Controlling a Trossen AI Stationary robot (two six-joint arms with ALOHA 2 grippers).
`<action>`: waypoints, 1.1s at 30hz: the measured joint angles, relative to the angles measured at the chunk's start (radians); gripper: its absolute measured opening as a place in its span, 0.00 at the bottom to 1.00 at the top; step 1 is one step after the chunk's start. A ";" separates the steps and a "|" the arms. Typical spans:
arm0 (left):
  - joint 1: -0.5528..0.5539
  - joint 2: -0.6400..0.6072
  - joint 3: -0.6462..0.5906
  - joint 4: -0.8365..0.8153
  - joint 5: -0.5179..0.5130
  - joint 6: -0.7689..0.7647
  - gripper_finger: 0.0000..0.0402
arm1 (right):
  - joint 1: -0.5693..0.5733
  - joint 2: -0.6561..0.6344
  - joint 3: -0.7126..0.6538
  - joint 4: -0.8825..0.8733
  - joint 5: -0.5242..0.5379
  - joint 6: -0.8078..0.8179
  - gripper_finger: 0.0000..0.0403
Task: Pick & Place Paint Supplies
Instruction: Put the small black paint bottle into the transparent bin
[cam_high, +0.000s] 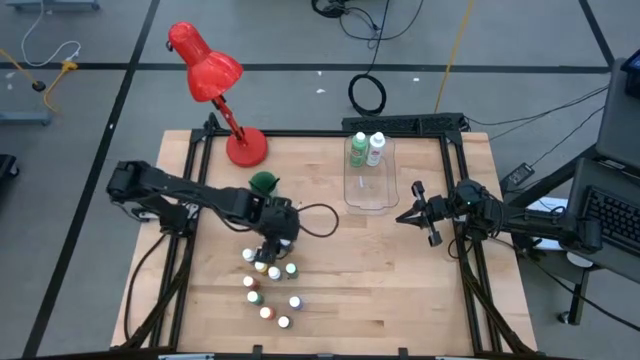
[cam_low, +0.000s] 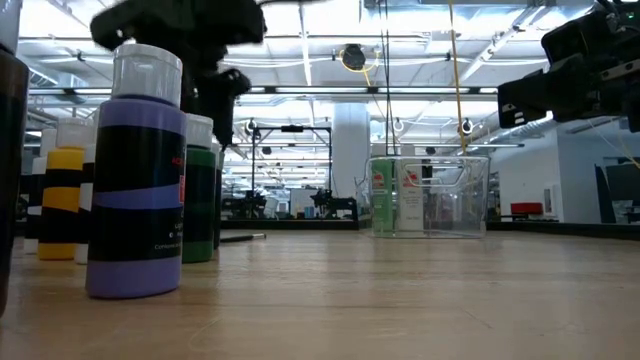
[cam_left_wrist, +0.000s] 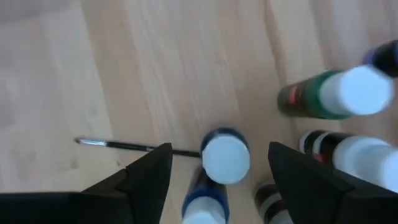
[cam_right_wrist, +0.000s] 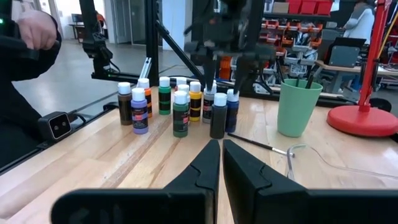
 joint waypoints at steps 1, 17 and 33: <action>0.000 0.018 0.000 -0.005 0.000 0.000 0.68 | 0.000 0.000 0.000 0.001 0.000 0.000 0.04; 0.000 0.056 -0.002 -0.014 0.000 0.025 0.62 | 0.000 0.000 0.000 -0.008 0.000 0.011 0.04; 0.018 0.055 -0.001 0.019 0.000 0.048 0.23 | 0.000 0.000 0.000 -0.015 0.000 0.008 0.04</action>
